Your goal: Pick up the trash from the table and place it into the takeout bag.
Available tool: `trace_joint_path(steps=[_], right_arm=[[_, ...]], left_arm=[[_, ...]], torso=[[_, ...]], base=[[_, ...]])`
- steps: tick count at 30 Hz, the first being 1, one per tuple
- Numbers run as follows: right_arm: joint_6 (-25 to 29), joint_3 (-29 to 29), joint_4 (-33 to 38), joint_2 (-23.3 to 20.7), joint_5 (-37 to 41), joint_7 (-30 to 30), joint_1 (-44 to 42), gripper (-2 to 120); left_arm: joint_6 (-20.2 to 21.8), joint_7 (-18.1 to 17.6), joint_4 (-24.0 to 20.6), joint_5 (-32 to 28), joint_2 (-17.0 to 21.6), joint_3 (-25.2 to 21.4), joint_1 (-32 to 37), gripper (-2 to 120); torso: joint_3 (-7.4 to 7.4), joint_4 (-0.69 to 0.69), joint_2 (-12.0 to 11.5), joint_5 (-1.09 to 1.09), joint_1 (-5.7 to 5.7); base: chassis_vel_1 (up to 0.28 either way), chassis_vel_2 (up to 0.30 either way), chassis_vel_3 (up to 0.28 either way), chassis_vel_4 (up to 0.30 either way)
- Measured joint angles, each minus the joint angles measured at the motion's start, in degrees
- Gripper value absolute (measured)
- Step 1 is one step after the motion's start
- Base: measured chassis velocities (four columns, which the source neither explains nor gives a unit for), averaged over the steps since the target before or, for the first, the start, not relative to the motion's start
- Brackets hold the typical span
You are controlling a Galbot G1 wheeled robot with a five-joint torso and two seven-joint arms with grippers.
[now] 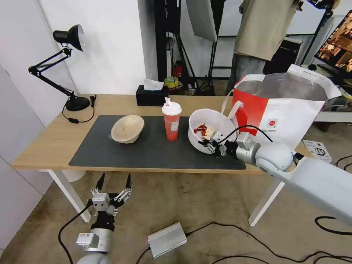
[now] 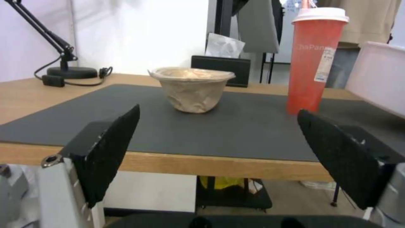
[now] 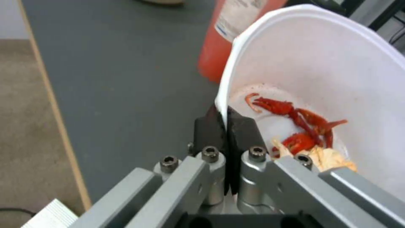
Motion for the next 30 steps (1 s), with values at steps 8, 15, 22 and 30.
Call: trace_joint_path(steps=[8, 15, 22, 30], right_arm=[[-0.18, 0.0, 3.25, -1.26, 0.65, 0.04, 0.02, 0], [-0.45, 0.05, 6.47, -2.66, 0.8, 0.52, -0.42, 0], [-1.39, 0.48, 9.22, -3.87, 0.73, 1.32, -0.98, 0], [-1.56, 0.6, 12.3, -5.43, -1.27, 1.47, -1.15, 0]], left_arm=[[-0.69, 0.0, -0.14, 0.0, -0.18, 0.2, 0.61, 100], [-0.97, 0.0, -0.67, 0.0, -0.01, 0.24, 0.74, 100], [-1.5, 0.0, -0.91, -0.03, 0.06, 0.1, 1.14, 100], [-2.18, -0.02, -1.15, -0.16, 0.02, 0.02, 1.47, 100]], torso=[[0.0, 0.0, 0.0, 0.0, 0.0], [0.0, 0.0, 0.0, 0.0, 0.0], [0.0, 0.0, 0.0, 0.0, 0.0], [0.0, 0.0, 0.0, 0.0, 0.0]], base=[[0.0, 0.0, 0.0, 0.0], [0.0, 0.0, 0.0, 0.0], [0.0, 0.0, 0.0, 0.0], [0.0, 0.0, 0.0, 0.0]])
